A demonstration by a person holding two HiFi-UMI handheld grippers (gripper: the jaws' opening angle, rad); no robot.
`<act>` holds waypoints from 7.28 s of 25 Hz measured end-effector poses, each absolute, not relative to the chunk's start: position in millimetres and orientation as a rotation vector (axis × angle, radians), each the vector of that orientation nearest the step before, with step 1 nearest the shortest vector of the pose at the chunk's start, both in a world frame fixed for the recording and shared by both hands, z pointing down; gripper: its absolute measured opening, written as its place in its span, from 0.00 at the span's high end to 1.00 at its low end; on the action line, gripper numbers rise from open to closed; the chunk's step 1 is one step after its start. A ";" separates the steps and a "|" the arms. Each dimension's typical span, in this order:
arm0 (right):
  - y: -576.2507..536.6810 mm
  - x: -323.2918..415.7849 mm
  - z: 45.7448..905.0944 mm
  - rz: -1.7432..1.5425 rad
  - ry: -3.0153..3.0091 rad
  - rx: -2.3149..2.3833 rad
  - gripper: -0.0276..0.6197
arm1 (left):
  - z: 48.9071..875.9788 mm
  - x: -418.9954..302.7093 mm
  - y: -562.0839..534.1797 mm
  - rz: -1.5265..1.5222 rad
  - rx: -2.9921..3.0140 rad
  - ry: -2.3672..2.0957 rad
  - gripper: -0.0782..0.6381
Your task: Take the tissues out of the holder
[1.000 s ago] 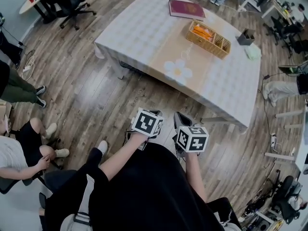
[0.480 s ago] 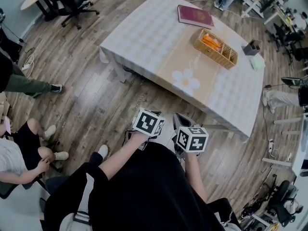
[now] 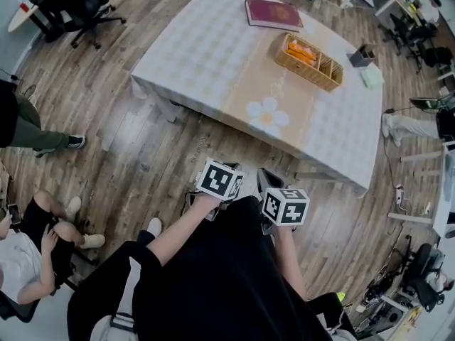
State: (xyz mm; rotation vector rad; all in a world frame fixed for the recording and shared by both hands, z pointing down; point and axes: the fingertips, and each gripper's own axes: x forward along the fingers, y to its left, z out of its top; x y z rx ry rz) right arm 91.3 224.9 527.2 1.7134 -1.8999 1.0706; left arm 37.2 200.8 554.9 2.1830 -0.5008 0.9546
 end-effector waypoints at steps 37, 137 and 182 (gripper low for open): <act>143.8 218.9 512.8 1.095 -2.012 1.783 0.93 | 552.4 147.1 126.7 1.017 2.178 -0.509 0.89; -122.3 339.9 501.0 0.685 -1.837 1.726 0.75 | 578.3 187.8 -87.0 0.932 2.123 -0.420 0.89; -205.5 381.4 553.2 0.387 -1.707 1.318 0.52 | 602.7 153.0 -97.2 0.857 1.977 -0.561 0.89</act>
